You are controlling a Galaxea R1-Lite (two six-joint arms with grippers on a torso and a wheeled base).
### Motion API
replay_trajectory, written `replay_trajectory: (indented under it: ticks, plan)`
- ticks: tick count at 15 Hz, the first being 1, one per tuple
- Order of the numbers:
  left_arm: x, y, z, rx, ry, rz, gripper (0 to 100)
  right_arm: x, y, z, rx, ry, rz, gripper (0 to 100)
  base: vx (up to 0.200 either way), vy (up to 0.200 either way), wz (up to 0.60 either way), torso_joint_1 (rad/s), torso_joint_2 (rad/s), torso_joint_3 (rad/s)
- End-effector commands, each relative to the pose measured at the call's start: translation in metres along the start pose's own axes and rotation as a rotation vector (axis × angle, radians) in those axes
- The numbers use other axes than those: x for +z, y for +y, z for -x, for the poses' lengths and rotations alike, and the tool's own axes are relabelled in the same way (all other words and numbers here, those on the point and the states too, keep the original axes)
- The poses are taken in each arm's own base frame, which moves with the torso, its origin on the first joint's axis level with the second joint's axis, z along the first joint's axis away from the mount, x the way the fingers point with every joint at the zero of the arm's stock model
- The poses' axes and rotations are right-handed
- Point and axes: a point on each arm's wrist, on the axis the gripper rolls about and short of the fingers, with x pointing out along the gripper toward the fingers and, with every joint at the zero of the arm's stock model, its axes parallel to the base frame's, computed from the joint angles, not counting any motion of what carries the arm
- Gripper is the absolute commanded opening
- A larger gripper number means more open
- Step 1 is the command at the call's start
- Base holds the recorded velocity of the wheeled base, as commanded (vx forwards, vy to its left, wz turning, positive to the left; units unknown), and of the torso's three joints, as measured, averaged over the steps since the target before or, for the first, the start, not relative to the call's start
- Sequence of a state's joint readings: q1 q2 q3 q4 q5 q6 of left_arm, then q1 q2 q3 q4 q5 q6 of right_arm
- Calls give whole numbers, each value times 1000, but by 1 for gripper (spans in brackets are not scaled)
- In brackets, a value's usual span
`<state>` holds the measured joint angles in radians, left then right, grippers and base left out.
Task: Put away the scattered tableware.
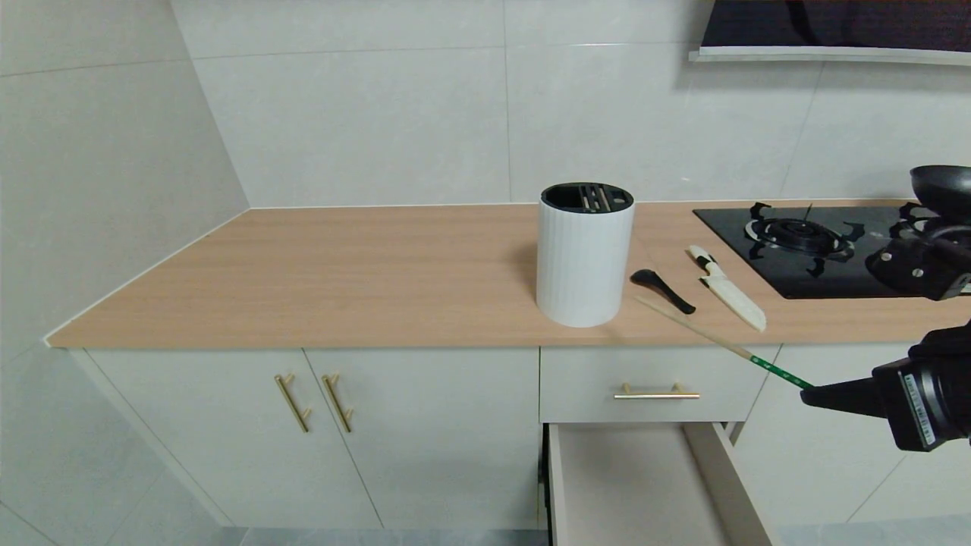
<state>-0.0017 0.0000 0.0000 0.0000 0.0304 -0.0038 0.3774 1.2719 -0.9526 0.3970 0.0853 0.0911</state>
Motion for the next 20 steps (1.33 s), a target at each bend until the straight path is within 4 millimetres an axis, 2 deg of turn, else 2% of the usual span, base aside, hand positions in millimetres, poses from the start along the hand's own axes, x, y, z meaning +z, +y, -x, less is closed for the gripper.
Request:
replay_trajectory:
  ticks: [1,4,7,20]
  plan:
    - [0,0,0,0,0,1,100,-9,5,-12,24,30,23,0,0,0,0,0,0,0]
    - [0,0,0,0,0,1,100,-13,8,-26,37,42,41,0,0,0,0,0,0,0]
    - [0,0,0,0,0,1,100,-14,9,-29,38,48,40,0,0,0,0,-30,59,38]
    - [0,0,0,0,0,1,100,-16,8,-54,32,114,37,0,0,0,0,-188,469,274]
